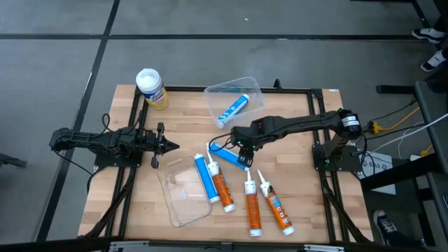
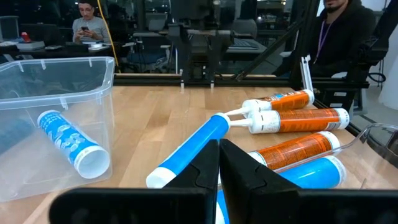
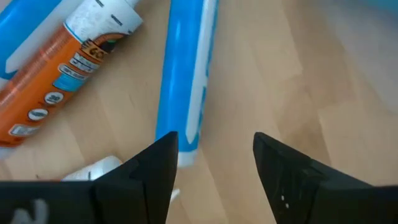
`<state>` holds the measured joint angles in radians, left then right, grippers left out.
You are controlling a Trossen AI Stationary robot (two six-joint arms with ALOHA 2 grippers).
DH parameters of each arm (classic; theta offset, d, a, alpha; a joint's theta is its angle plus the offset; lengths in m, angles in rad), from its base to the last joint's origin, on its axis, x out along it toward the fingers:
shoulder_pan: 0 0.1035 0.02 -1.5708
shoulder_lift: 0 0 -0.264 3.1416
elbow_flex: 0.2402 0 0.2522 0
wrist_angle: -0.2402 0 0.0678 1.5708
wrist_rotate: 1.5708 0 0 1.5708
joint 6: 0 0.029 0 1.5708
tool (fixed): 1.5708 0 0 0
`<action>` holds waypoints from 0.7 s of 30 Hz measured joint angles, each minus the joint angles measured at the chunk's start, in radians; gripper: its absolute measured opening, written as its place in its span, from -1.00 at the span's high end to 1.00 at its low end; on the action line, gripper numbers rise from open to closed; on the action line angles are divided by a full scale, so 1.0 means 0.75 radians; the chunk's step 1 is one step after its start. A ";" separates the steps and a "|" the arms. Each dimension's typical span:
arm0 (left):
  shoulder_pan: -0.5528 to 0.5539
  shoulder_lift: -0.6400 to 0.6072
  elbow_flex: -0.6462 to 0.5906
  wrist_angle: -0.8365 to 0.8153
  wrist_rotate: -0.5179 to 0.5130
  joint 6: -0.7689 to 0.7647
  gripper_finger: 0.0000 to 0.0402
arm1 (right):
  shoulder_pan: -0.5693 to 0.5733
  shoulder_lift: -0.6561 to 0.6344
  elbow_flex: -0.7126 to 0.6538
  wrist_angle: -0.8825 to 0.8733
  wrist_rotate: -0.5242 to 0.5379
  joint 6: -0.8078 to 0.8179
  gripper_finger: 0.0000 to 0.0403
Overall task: Pick & place silicon tubes, Sealant and Lysol wipes
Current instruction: Put the top blue sealant into the white bin
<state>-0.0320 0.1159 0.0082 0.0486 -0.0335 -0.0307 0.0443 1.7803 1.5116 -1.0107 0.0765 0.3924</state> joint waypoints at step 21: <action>0.000 0.000 0.000 0.000 0.000 0.001 0.95 | 0.016 0.225 -0.001 0.167 -0.203 0.031 -0.05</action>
<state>-0.0319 0.1160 0.0082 0.0486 -0.0334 -0.0303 0.0566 1.9494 1.5108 -0.8851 -0.0755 0.4158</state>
